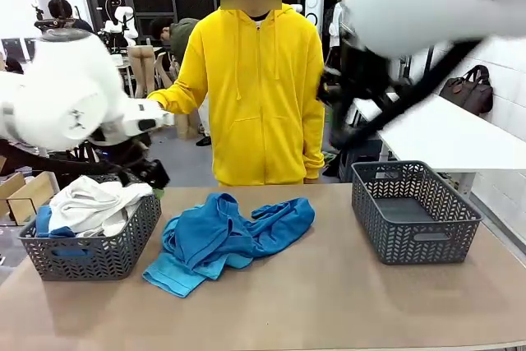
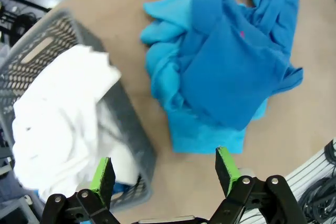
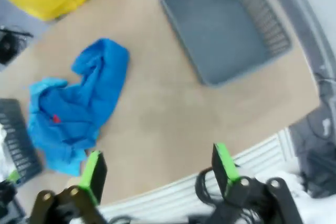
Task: Sort the tops and bottoms.
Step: Lift clothes from the center of the table with your left hand.
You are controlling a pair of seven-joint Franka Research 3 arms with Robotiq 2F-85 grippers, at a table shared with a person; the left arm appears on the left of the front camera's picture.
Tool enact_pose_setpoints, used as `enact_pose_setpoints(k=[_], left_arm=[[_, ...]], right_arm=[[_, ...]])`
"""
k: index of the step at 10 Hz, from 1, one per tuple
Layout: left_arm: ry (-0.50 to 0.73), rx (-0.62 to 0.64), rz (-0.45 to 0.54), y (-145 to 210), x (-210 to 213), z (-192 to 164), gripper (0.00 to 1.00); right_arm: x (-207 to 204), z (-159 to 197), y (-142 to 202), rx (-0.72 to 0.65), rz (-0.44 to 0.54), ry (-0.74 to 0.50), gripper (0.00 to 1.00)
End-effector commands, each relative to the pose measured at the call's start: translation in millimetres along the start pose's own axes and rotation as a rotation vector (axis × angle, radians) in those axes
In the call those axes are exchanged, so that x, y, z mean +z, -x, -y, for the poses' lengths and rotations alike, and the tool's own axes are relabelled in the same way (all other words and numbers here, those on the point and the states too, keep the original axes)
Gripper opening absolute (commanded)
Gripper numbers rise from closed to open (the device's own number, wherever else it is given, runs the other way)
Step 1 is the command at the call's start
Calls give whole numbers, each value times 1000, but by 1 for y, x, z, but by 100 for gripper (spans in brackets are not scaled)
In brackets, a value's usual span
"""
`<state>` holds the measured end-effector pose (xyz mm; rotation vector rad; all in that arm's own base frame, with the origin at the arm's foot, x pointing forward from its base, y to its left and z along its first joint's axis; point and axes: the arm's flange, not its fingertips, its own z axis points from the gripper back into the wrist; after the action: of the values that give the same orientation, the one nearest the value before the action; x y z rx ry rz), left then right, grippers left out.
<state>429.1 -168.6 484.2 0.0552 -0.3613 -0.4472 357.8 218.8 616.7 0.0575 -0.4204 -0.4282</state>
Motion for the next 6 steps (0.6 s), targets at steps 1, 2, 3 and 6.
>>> enact_pose_setpoints(k=[1, 2, 3, 6], left_arm=[[12, 39, 45, -32, -14, 10, 100], [57, 92, 83, -35, -19, 17, 100], [13, -3, 12, -15, -10, 12, 100], [33, 22, 28, -27, -18, 17, 100]], right_arm=[[-22, 32, 15, -43, -10, -81, 100], [0, 0, 0, 0, 0, 0, 100], [0, 0, 0, 0, 0, 0, 100], [0, 0, 0, 0, 0, 0, 100]])
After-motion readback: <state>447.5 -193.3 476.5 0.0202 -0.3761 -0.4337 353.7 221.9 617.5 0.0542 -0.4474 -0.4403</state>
